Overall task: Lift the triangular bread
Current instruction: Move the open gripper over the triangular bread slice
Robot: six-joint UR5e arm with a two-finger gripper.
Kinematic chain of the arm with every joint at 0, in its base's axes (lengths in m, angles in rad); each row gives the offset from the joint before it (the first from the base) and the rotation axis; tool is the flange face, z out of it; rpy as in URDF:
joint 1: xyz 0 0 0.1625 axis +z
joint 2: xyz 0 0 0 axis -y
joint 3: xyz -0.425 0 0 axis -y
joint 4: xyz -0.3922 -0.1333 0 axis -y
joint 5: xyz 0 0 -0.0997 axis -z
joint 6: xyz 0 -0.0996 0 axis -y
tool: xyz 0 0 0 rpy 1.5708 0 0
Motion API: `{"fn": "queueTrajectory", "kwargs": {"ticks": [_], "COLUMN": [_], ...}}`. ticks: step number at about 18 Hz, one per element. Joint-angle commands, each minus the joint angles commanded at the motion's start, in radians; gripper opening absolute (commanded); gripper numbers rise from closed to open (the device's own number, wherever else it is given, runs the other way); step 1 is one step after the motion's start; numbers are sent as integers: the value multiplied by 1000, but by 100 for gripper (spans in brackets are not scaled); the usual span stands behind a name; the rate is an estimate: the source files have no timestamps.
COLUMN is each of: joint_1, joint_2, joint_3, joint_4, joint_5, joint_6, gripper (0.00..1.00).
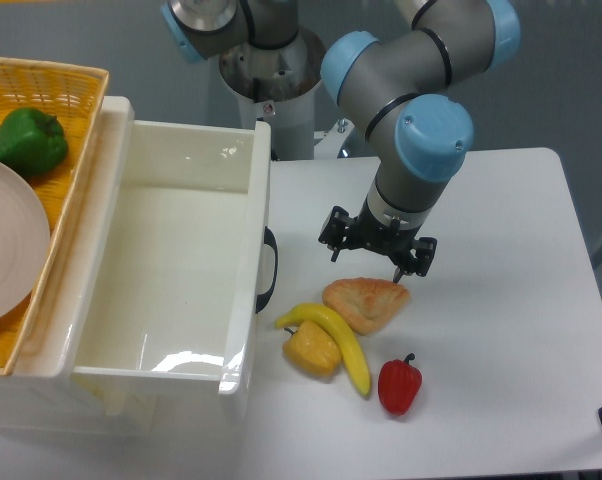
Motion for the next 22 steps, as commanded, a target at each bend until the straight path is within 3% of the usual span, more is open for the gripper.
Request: {"fn": "queueTrajectory", "kwargs": {"ticks": [11,16,22], "joint_1": [34,52,45], "joint_2": [0,-3,-32], "joint_3": [-34,-60,-74], "joint_4": [3,87,91], "joint_5": [3,-40,15], "joint_6": [45,43,49], "gripper": [100,100,100]}}
